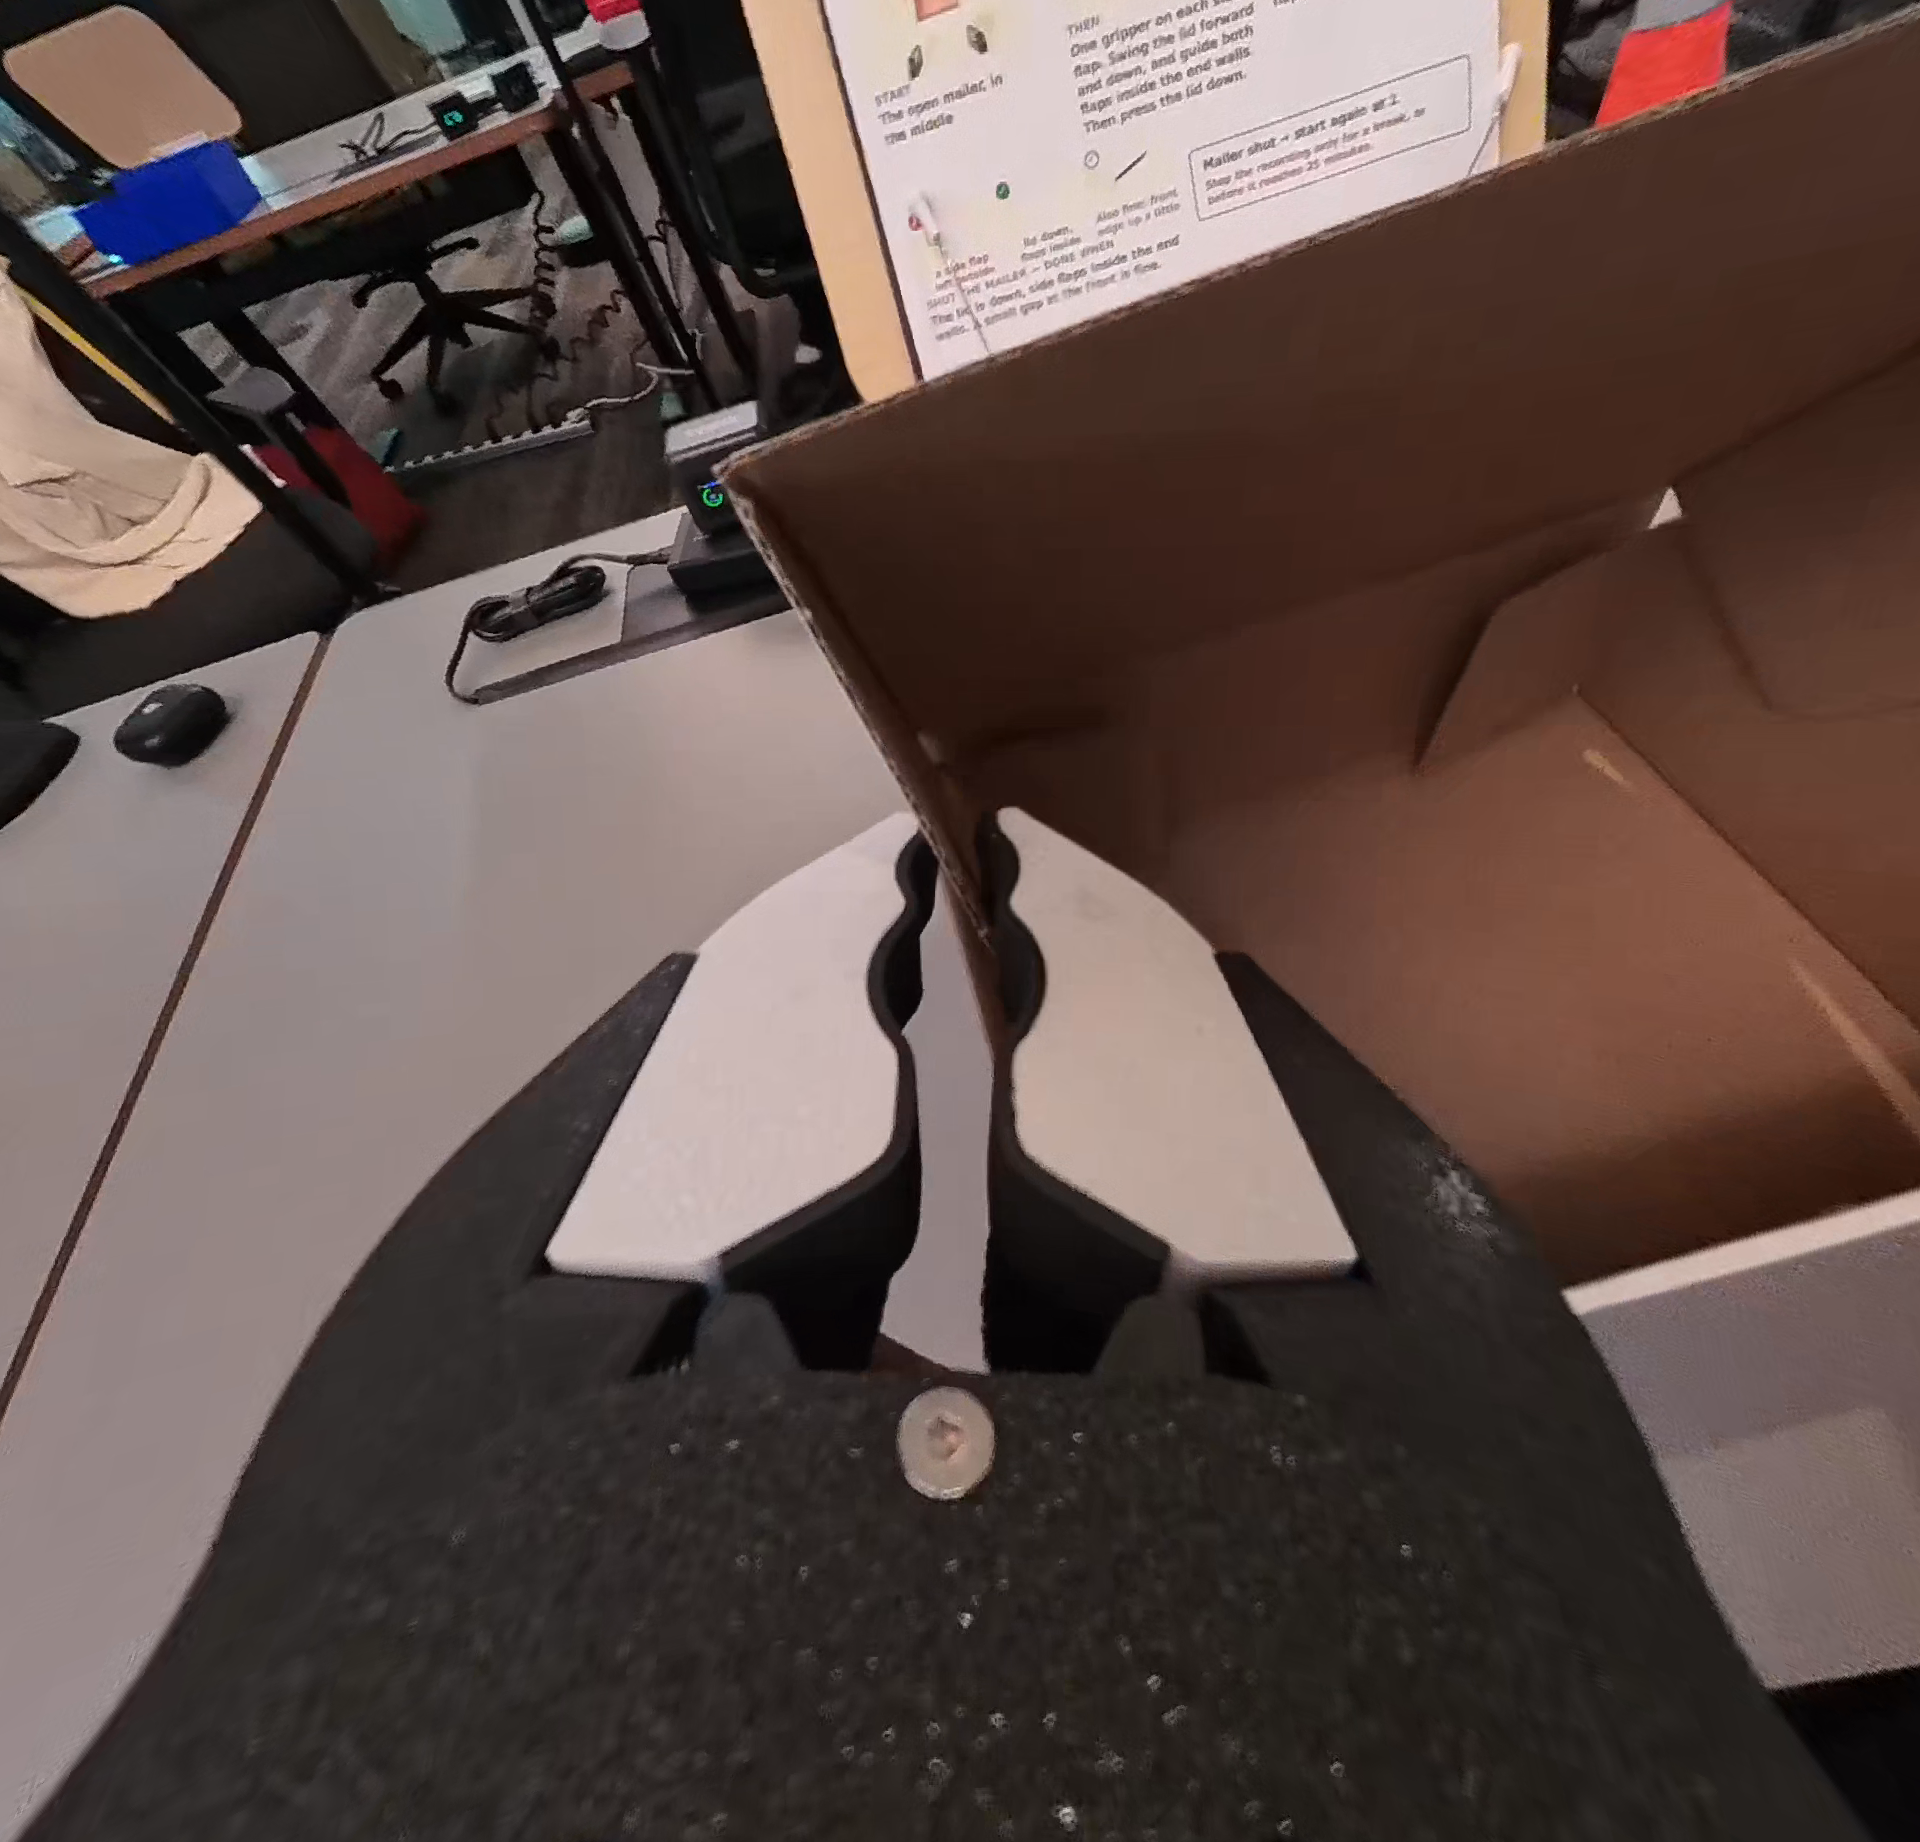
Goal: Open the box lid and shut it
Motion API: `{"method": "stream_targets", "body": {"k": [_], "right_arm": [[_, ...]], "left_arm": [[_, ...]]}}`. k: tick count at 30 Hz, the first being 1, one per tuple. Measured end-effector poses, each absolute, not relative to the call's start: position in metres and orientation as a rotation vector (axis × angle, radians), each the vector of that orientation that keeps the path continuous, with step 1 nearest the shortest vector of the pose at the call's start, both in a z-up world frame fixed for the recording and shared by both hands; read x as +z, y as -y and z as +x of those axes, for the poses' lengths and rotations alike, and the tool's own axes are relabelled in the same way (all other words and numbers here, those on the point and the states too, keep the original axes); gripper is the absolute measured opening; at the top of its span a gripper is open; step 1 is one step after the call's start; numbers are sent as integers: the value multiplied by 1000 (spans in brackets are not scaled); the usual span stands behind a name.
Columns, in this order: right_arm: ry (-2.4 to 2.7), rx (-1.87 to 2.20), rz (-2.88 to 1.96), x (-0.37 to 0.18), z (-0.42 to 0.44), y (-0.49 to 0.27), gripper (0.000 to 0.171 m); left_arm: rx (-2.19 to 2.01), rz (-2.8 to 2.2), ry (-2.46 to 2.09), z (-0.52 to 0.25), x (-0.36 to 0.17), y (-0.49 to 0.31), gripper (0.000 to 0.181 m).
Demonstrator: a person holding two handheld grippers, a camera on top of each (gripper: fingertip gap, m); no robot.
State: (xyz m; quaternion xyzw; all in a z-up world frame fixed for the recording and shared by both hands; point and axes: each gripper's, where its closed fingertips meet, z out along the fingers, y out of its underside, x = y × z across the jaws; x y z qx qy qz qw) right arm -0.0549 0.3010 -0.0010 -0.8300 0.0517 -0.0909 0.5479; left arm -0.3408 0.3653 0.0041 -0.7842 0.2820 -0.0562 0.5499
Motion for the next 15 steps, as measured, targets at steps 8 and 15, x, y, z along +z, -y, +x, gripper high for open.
{"method": "stream_targets", "body": {"k": [8, 15], "right_arm": [[-89, -221, -2045, -61, -64, -283, 2], [-16, 212, -2067, -82, -94, -253, 34]], "left_arm": [[-123, -1885, -672, -356, -59, -341, 5], [-285, -1903, -724, -356, -83, -321, 18]]}}
